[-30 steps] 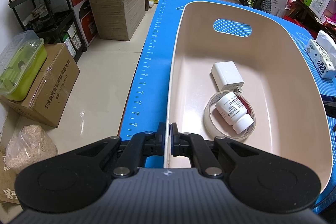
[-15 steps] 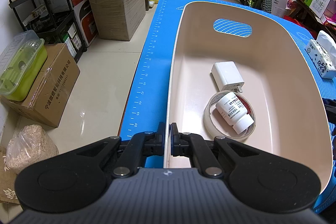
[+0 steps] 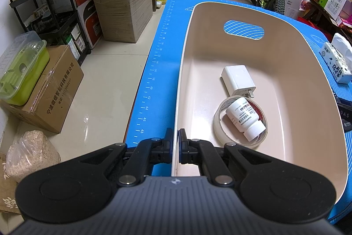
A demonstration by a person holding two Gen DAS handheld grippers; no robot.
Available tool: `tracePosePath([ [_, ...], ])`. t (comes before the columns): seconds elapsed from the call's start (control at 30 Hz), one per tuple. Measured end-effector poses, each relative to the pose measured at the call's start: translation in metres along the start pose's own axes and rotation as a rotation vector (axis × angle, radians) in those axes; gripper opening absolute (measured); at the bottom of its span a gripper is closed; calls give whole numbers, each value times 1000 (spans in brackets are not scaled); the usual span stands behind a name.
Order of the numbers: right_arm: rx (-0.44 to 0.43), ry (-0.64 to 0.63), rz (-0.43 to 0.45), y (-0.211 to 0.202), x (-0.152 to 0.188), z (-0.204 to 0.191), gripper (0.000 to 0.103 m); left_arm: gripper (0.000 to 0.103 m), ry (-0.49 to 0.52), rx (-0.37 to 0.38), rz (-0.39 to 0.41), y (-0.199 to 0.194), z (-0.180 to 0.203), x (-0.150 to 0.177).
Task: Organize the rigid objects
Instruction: 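Move the right tool to the black TV remote and grasp it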
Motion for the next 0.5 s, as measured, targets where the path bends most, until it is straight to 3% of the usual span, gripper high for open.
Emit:
tracePosePath([
  [0.27, 31, 27, 38, -10, -8, 9, 54, 6, 1, -1, 1, 0, 0, 0],
  [0.5, -10, 44, 163, -47, -37, 3, 54, 6, 1, -1, 0, 0, -1, 0],
])
Point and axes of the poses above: each gripper's, at about its wrist camera, not at the fingertips, and y roughly the way its jaws point, z to its right, x to its underside, the point moved 4 cm from there along y, roughly the way its jaws point, and after that the axes turned 4 degrees about -y, right-handed, at the moved point
